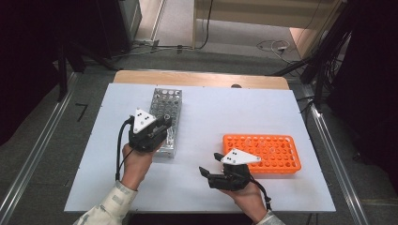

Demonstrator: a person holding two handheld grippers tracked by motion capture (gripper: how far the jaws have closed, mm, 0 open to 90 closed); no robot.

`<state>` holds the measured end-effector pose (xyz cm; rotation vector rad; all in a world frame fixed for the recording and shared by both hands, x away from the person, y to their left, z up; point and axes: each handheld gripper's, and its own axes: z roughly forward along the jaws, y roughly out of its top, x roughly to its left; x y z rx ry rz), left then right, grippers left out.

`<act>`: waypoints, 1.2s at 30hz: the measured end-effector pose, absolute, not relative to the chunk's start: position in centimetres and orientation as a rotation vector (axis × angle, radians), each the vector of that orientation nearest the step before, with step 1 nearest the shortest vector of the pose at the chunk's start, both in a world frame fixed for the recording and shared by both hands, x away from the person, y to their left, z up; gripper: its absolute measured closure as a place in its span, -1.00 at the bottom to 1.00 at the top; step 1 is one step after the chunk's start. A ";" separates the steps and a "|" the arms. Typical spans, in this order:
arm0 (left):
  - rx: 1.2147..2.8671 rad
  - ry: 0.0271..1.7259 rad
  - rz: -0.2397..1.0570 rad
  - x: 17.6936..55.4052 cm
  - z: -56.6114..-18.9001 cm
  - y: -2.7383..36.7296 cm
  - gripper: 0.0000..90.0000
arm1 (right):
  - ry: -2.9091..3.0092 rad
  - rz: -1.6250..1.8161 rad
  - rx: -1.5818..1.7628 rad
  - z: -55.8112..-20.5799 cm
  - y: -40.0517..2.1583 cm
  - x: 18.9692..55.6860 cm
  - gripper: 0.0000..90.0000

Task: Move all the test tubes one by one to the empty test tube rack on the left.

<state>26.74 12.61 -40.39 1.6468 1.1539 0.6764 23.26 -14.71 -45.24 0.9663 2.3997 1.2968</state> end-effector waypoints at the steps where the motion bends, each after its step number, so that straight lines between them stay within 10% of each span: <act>1: 1.649 1.153 0.680 26.7 -40.5 12.6 0.67 | 2.397 1.306 0.973 -45.2 -14.7 23.2 -0.39; 36: 1.747 1.157 0.691 25.6 -43.1 11.4 0.59 | 2.418 1.276 0.949 -45.5 -14.3 22.9 -0.38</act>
